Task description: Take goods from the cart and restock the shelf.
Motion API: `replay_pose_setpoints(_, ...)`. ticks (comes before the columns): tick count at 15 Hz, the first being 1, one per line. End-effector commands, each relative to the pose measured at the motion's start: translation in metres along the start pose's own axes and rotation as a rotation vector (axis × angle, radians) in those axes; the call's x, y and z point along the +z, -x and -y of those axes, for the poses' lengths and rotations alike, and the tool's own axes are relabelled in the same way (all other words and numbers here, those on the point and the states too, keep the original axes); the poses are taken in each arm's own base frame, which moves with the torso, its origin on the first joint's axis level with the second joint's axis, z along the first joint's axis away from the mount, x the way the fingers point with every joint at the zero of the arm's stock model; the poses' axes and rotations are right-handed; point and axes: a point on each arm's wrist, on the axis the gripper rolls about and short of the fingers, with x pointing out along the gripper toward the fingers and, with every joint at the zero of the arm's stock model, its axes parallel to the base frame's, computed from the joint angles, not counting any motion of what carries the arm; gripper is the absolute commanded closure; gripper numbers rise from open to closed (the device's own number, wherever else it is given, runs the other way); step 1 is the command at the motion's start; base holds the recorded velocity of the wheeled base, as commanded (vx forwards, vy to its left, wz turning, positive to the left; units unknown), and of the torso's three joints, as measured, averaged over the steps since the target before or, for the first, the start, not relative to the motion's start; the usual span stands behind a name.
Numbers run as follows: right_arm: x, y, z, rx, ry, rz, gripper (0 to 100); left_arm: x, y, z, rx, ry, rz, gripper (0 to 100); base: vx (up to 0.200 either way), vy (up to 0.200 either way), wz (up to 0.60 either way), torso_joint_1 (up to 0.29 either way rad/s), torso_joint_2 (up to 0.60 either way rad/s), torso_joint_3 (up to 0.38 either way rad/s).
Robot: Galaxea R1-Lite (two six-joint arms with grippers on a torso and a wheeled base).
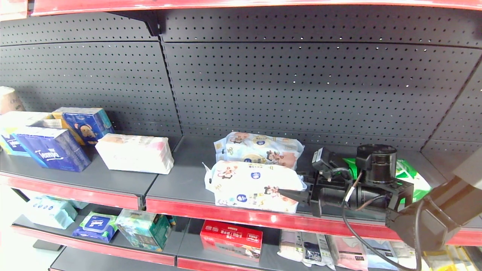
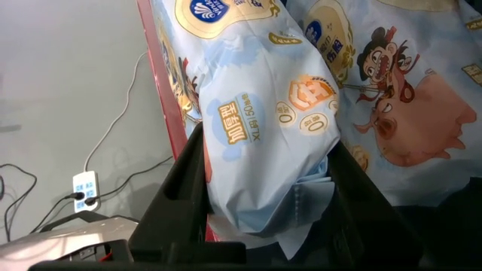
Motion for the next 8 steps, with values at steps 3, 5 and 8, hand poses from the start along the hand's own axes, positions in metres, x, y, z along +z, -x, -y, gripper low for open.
replay_pose_setpoints(3, 0.0003, -0.0005, -0.0008, 0.002, 0.002, 0.000, 100, 0.0000, -0.0001, 0.0000, 0.000, 0.000, -0.002, 0, 0.000, 0.000, 0.00, 0.000, 0.00, 0.000)
replay_pose_setpoints(5, -0.0005, -0.0006, -0.0010, 0.003, 0.000, -0.002, 100, 0.0000, -0.0001, 0.0000, 0.000, 0.000, -0.002, 0, 0.000, 0.000, 0.00, 0.000, 0.00, 0.000)
replay_pose_setpoints(8, -0.0008, -0.0005, -0.0013, 0.004, 0.002, -0.003, 0, 0.0000, -0.0001, 0.0000, 0.000, 0.000, -0.002, 0, 0.000, 0.000, 0.00, 0.000, 0.00, 0.000)
